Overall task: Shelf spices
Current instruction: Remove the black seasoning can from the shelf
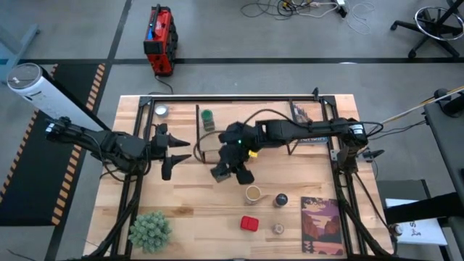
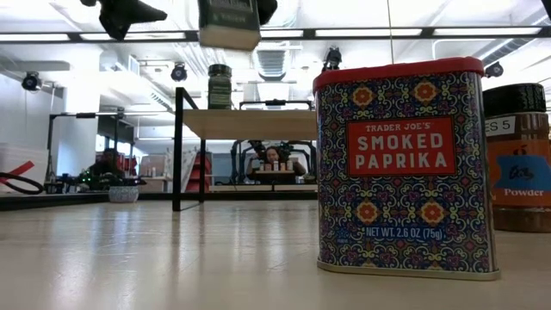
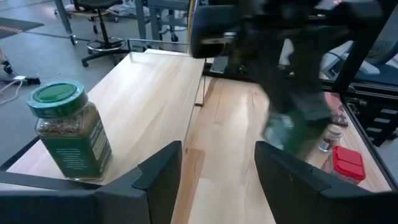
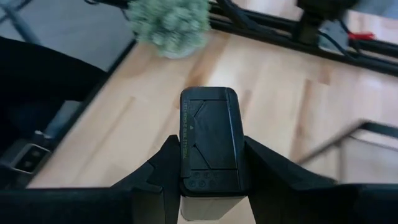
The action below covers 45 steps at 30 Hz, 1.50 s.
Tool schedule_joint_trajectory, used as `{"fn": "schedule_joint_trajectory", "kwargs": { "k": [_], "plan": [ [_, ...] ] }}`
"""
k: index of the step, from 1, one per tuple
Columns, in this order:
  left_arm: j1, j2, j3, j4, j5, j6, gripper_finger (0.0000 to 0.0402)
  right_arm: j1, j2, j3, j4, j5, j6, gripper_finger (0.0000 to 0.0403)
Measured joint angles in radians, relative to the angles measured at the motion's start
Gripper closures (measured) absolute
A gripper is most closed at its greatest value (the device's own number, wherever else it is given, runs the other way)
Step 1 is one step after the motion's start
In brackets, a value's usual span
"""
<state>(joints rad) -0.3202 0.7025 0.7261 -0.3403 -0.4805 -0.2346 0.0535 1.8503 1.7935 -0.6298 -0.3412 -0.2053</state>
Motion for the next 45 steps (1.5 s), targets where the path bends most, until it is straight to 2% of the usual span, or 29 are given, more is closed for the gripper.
{"fn": "schedule_joint_trajectory", "kwargs": {
  "k": [10, 17, 27, 34, 37, 42, 45],
  "plan": [
    [-0.001, 0.018, 0.015, 0.004, 0.002, 0.000, 0.0209, 0.113, 0.001, -0.032, 0.103, 0.005, 0.096, 0.0282],
    [-0.001, 0.023, 0.016, 0.017, 0.002, -0.005, 0.0209, 0.159, 0.013, -0.107, 0.206, 0.057, 0.156, 0.0281],
    [-0.001, 0.021, 0.016, 0.019, 0.002, -0.004, 0.0209, 0.201, 0.013, -0.272, 0.513, 0.087, 0.222, 0.0280],
    [-0.001, 0.018, 0.016, 0.023, 0.002, 0.009, 0.0209, 0.225, 0.027, -0.344, 0.650, 0.087, 0.213, 0.0279],
    [-0.001, 0.018, 0.016, 0.027, 0.002, 0.023, 0.0209, 0.229, 0.053, -0.345, 0.671, 0.062, 0.183, 0.0276],
    [-0.001, 0.018, 0.016, 0.035, 0.002, 0.031, 0.0209, 0.232, 0.127, -0.345, 0.750, -0.043, 0.183, 0.0281],
    [-0.001, 0.019, 0.016, 0.034, 0.002, 0.027, 0.0209, 0.230, 0.170, -0.345, 0.784, -0.051, 0.195, 0.0282]
  ]
}}
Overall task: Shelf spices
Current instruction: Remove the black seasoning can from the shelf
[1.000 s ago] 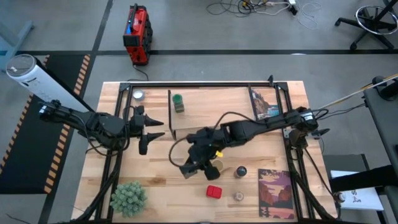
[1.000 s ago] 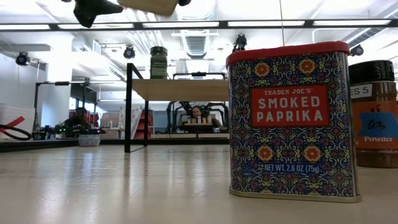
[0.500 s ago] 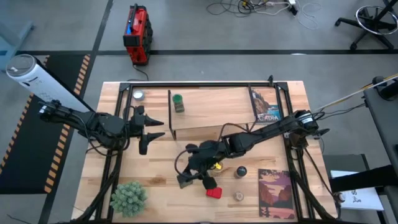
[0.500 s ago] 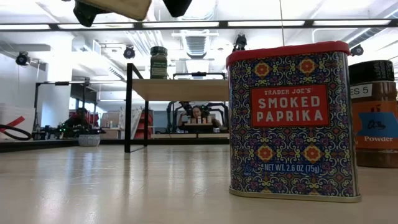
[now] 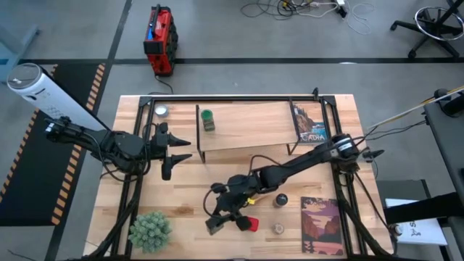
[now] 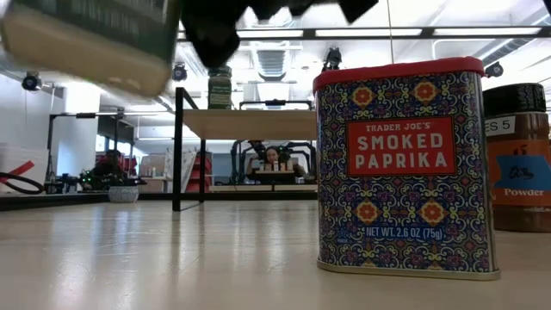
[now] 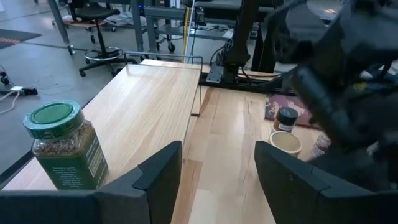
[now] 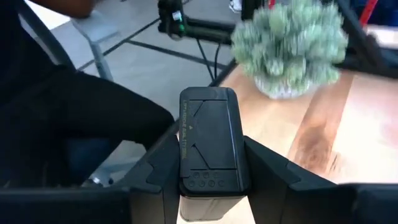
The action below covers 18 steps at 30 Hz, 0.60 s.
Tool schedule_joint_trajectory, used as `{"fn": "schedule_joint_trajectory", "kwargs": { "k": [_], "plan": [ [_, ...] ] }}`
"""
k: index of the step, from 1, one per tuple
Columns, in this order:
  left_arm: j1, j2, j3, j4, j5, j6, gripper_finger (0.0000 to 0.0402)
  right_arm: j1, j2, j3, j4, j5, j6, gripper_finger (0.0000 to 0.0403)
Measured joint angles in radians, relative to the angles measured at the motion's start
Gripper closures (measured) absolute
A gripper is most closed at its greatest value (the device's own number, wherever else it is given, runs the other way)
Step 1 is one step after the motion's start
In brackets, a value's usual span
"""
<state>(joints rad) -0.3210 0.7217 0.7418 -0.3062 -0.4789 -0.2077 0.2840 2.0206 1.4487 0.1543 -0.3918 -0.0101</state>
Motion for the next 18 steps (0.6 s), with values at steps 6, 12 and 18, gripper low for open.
{"fn": "schedule_joint_trajectory", "kwargs": {
  "k": [6, 12, 18],
  "plan": [
    [0.000, 0.003, 0.000, 0.000, 0.000, -0.003, 0.0209, 0.000, 0.027, 0.017, -0.018, -0.001, -0.001, 0.0276],
    [0.000, 0.004, 0.000, -0.001, 0.000, 0.000, 0.0209, 0.003, 0.029, 0.064, -0.081, 0.027, 0.011, 0.0282],
    [0.000, 0.003, 0.000, 0.000, -0.005, 0.000, 0.0209, 0.034, 0.075, 0.145, -0.159, 0.135, 0.065, 0.0274]
  ]
}}
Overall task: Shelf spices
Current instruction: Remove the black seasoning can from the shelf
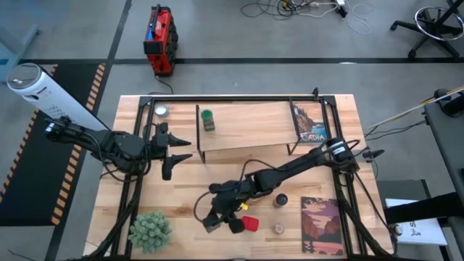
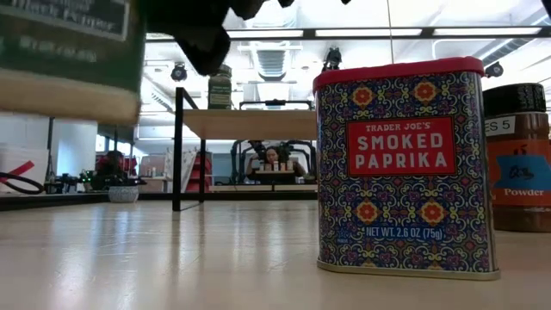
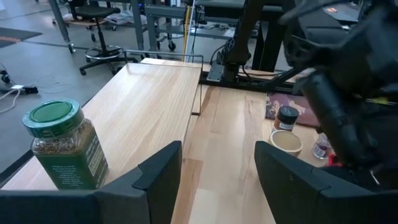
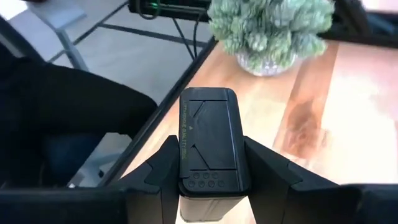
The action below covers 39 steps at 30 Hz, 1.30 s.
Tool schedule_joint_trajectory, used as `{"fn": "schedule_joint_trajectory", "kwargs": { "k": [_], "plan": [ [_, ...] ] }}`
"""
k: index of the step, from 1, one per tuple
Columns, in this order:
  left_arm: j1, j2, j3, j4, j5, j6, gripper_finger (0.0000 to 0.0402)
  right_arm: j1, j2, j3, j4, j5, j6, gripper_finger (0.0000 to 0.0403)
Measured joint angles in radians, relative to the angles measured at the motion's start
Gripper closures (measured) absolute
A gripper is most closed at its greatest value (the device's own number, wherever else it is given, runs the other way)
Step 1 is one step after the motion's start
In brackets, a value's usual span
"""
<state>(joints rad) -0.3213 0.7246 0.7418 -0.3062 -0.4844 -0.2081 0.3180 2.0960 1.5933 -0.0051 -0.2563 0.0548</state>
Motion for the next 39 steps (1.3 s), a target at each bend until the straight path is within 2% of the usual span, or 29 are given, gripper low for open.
{"fn": "schedule_joint_trajectory", "kwargs": {
  "k": [9, 20, 28, 39],
  "plan": [
    [0.000, -0.016, 0.000, -0.001, -0.007, -0.001, 0.0209, 0.046, 0.033, 0.053, -0.061, 0.158, 0.169, 0.0278],
    [0.000, -0.065, 0.000, 0.008, -0.086, 0.004, 0.0209, 0.074, 0.040, 0.055, -0.060, 0.326, 0.297, 0.0278],
    [0.000, -0.066, 0.000, 0.022, -0.112, 0.009, 0.0209, 0.075, 0.042, 0.055, -0.027, 0.398, 0.347, 0.0276],
    [0.000, -0.070, 0.000, 0.079, -0.138, 0.087, 0.0209, 0.077, 0.110, 0.052, -0.025, 0.413, 0.370, 0.0275]
  ]
}}
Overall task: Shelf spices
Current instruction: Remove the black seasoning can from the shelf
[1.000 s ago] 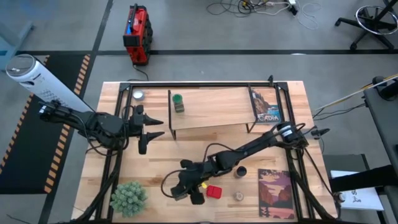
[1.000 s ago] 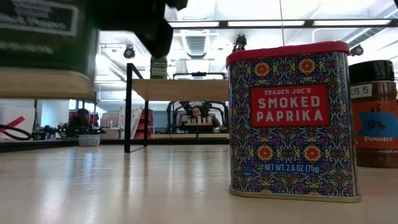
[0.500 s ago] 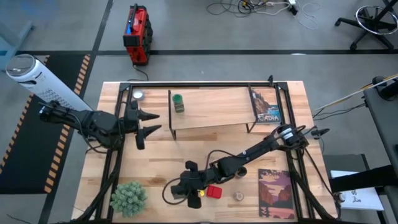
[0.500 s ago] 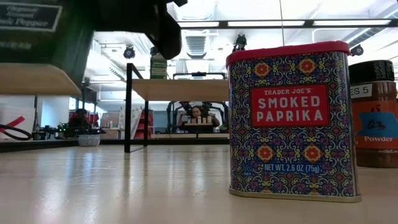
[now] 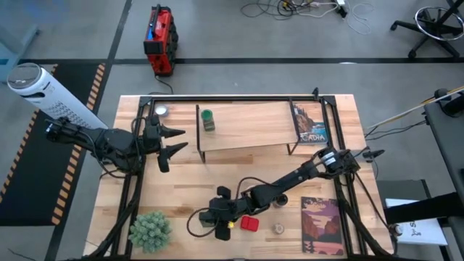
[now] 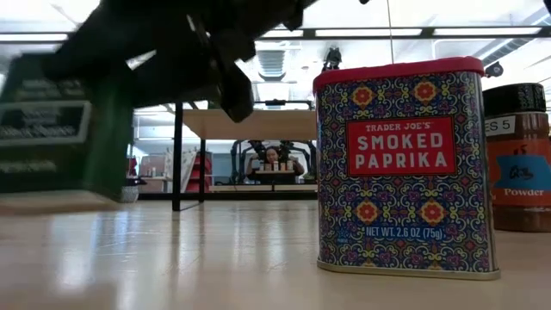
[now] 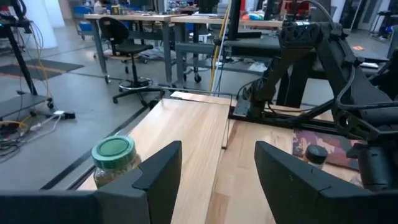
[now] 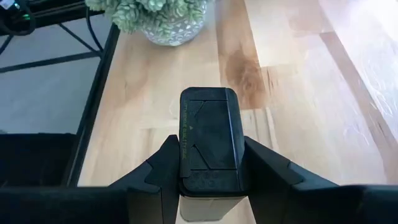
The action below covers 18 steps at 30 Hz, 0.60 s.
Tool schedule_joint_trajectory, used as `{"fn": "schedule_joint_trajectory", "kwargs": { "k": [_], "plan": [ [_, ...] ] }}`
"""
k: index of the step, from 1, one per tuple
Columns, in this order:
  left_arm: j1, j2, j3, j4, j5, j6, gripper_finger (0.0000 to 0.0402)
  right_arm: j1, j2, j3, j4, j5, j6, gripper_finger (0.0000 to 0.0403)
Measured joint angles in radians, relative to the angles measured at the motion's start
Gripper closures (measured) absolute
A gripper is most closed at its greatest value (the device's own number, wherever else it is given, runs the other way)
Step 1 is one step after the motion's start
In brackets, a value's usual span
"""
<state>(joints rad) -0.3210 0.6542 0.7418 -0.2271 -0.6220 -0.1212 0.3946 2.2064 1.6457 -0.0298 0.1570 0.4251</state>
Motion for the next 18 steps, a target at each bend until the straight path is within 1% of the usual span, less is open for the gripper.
{"fn": "schedule_joint_trajectory", "kwargs": {
  "k": [11, 14, 18],
  "plan": [
    [0.000, -0.002, 0.000, 0.006, 0.000, 0.019, 0.0209, 0.002, 0.035, 0.003, -0.003, -0.007, 0.009, 0.0270],
    [0.000, -0.002, 0.000, 0.006, 0.000, 0.019, 0.0209, 0.005, 0.035, 0.003, -0.009, -0.007, -0.006, 0.0255],
    [0.000, -0.001, 0.000, 0.006, 0.001, 0.019, 0.0209, 0.007, 0.035, 0.013, -0.022, 0.000, -0.035, 0.0223]
  ]
}}
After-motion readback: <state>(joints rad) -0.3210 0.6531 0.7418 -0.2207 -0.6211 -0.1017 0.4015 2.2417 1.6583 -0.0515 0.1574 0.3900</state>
